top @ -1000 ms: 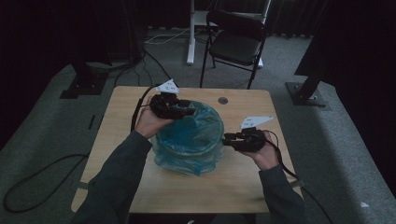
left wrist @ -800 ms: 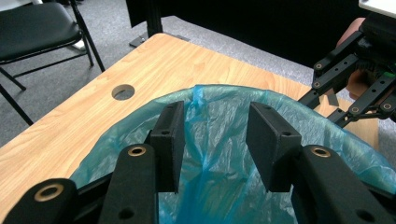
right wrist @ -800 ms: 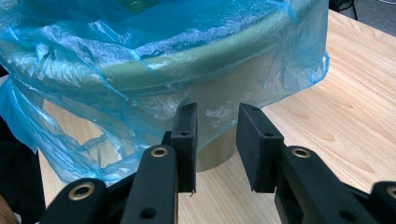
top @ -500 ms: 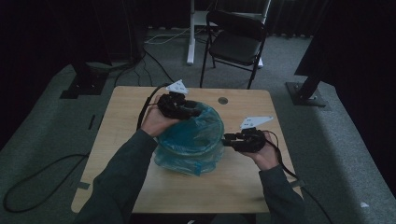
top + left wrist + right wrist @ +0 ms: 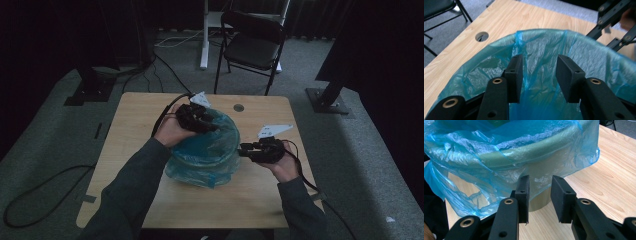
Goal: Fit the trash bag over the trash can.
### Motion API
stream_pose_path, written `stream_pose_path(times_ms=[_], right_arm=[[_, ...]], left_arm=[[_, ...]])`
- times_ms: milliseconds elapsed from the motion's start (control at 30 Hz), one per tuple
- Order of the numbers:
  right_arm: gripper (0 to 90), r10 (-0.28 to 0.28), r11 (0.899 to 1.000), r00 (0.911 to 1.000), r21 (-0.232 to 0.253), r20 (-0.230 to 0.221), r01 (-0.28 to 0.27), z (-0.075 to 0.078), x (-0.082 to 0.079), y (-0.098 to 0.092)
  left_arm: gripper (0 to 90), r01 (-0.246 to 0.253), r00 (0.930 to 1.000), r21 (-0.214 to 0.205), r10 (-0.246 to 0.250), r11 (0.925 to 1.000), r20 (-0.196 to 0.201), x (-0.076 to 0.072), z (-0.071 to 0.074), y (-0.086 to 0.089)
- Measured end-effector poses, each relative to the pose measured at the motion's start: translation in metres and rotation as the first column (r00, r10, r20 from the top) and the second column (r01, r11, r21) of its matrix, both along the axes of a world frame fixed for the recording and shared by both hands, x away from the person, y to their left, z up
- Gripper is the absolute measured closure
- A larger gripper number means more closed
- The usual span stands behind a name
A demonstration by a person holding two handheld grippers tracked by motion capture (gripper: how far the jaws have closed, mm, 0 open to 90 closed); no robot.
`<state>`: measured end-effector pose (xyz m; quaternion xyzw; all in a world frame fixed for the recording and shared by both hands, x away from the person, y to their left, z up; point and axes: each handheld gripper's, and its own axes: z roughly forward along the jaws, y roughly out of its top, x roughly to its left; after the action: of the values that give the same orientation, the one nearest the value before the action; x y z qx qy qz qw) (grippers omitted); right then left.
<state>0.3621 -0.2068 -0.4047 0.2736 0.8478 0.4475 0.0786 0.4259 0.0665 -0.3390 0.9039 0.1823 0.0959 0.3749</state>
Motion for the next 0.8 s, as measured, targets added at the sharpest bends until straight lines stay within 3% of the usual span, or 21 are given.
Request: stream_pose_path(times_ms=[233, 400, 800], right_arm=[[67.6, 0.002, 1.000, 1.0000, 0.000, 0.001, -0.002, 0.000, 0.000, 0.000], [67.4, 0.002, 1.000, 1.0000, 0.001, 0.000, -0.002, 0.000, 0.000, 0.000], [67.2, 0.004, 1.000, 1.0000, 0.000, -0.003, -0.004, -0.001, 0.000, 0.000]], left_arm=[[56.9, 0.005, 0.9997, 0.073, -0.003, 0.9973, -0.023, 0.003, -0.008, -0.007], [56.9, 0.003, 0.9991, 0.103, 0.001, 0.9947, -0.041, 0.007, -0.014, -0.012], [56.8, 0.020, 0.9992, 0.180, -0.013, 0.9834, -0.038, 0.008, -0.018, -0.021]])
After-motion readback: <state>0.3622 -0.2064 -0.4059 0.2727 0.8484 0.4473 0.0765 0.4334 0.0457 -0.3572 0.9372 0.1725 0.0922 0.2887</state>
